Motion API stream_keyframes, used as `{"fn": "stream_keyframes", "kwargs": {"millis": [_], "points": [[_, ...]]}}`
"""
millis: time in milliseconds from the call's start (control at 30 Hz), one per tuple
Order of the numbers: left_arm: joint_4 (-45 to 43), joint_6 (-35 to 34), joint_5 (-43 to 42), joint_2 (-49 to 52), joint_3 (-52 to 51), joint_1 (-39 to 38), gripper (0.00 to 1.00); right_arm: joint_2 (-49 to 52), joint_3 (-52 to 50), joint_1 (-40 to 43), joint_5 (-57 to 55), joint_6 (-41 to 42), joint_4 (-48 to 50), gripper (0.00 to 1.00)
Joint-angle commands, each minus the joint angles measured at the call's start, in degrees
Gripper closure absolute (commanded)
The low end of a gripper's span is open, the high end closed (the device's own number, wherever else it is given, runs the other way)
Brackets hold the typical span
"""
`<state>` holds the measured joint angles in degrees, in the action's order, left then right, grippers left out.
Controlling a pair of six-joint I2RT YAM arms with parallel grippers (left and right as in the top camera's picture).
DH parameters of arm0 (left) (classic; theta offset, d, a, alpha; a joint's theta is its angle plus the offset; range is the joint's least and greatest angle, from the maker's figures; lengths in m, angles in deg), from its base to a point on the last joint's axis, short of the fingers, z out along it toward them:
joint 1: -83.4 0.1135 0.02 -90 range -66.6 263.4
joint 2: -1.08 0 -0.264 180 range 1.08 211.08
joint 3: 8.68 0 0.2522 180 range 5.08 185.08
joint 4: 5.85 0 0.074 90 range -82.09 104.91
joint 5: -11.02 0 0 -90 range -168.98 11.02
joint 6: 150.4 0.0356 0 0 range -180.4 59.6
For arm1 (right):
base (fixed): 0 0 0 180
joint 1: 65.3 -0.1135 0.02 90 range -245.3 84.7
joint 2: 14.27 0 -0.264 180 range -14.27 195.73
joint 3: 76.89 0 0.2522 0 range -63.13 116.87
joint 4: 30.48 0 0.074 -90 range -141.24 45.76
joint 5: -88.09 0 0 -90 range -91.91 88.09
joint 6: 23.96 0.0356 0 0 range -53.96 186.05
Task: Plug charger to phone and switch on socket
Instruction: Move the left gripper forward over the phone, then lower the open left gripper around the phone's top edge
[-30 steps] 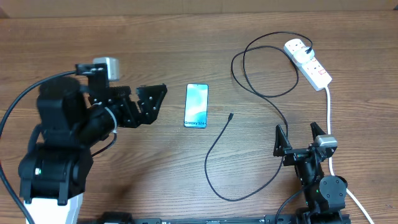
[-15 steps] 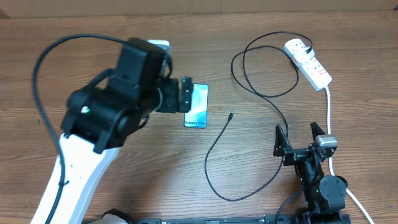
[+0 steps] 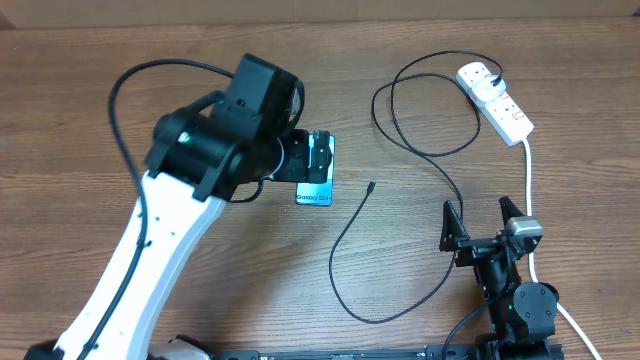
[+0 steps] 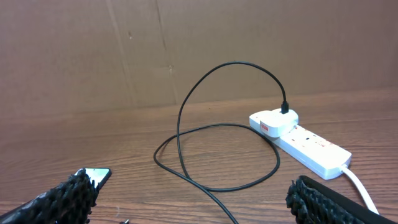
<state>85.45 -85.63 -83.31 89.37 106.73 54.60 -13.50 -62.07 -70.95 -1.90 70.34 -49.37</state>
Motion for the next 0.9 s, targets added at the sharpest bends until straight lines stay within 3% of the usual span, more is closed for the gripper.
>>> {"fn": "stream_keyframes", "kwargs": {"millis": [0, 300, 867], "points": [[1.7, -3.1, 0.2, 3.5, 1.4, -0.2, 0.00, -0.6, -0.6, 0.3, 0.0, 0.1, 0.3, 0.00], [4.6, -4.8, 3.5, 10.5, 1.4, -0.5, 0.00, -0.6, -0.6, 0.3, 0.0, 0.1, 0.3, 0.00], [2.6, -5.3, 2.2, 16.7, 1.4, -3.8, 0.00, -0.6, -0.6, 0.3, 0.0, 0.1, 0.3, 0.00]]}}
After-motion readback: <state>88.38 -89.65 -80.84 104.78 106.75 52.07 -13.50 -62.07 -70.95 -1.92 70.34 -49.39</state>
